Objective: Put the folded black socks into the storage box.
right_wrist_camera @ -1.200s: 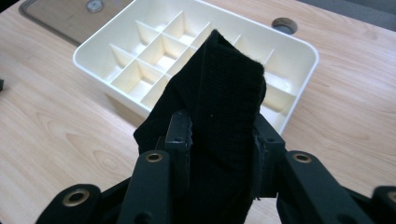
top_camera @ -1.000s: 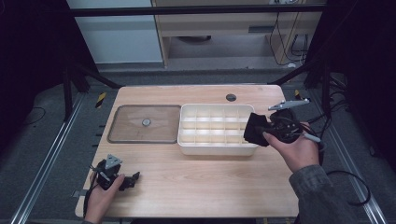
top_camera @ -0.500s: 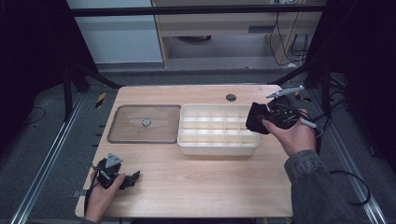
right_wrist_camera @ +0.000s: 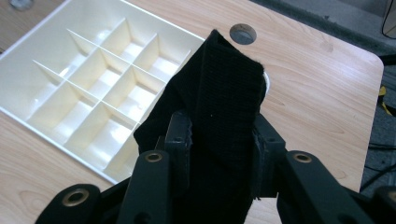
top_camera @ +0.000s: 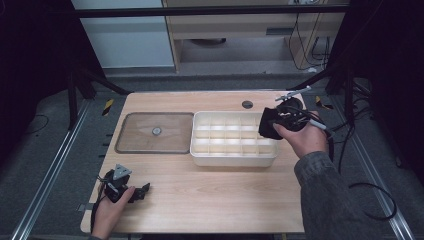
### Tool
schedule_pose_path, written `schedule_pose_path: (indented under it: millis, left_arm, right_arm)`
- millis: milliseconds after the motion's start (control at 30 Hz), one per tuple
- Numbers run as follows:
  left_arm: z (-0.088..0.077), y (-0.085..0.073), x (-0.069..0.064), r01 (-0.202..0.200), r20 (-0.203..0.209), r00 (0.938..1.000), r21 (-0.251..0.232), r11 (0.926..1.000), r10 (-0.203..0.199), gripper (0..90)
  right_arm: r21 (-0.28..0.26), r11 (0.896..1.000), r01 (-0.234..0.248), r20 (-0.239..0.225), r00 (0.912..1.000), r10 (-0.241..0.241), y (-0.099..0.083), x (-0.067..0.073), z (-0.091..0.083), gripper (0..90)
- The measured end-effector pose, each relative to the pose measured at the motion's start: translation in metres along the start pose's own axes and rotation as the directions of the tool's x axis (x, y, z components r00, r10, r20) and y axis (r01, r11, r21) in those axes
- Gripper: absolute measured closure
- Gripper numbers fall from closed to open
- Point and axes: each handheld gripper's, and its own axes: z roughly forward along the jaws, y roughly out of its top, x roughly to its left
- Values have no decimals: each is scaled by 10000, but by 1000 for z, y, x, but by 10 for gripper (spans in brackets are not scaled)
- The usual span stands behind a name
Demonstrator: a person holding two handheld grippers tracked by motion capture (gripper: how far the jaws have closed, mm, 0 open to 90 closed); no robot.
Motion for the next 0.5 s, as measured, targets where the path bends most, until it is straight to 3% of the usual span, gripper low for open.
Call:
schedule_pose_path:
  millis: [167,500]
  left_arm:
    - [0,0,0,10,-5,10000,2,10000,-10,0]
    - [-1,-1,-1,-10,1,10000,10,10000,10,0]
  right_arm:
    - [408,9991,72,92,9999,-76,2,1,13,660]
    - [550,9985,-12,40,10000,10,0,2,19,660]
